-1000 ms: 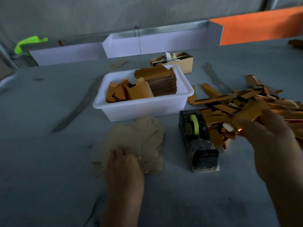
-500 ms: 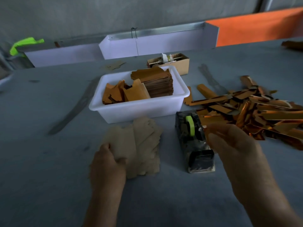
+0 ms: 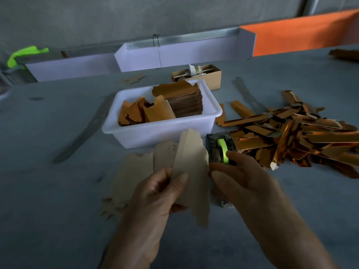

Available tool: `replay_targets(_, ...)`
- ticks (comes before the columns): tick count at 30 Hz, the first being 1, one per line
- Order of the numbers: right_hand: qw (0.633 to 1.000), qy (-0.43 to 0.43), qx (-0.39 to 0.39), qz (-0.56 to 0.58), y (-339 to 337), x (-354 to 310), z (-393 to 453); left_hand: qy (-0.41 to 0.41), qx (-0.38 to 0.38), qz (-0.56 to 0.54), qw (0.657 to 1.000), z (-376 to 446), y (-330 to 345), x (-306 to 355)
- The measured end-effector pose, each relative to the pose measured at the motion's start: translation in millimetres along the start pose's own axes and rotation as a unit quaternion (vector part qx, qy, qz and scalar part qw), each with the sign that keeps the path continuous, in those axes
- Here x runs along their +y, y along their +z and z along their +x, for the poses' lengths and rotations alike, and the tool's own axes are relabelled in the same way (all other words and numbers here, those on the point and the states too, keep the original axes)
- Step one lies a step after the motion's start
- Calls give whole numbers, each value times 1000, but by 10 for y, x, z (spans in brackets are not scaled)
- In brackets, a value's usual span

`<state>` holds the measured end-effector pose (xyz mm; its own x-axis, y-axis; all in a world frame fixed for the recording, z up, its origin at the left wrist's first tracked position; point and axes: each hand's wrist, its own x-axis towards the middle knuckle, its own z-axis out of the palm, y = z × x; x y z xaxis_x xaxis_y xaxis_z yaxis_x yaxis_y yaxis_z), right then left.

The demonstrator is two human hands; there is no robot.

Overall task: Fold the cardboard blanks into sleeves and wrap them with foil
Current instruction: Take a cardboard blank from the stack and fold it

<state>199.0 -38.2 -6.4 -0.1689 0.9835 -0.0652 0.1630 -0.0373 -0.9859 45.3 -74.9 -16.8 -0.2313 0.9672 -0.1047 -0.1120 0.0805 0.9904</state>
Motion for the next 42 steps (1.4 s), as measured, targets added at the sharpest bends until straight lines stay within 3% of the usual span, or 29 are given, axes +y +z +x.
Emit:
replay_targets(8,998,35,39,23,-14,32,47,-9,-14,-34,999,-24,49,27)
replay_targets(12,988,58,41,138,-86,48,74,-8,-15,-33,999,-18,45,10)
replay_targets(19,996,16,-40,78,-131,63,67,-39,-52,9,998,-12,54,-43)
replay_targets(25,999,-27,-24,-16,-107,103,63,-13,22,60,998,-6,172,-92)
replay_targets(36,996,-46,-54,49,7,-1,21,44,62,111,991,-49,349,-105)
replay_targets(42,995,-31,-85,34,-35,42,64,42,1,112,993,-58,306,-46)
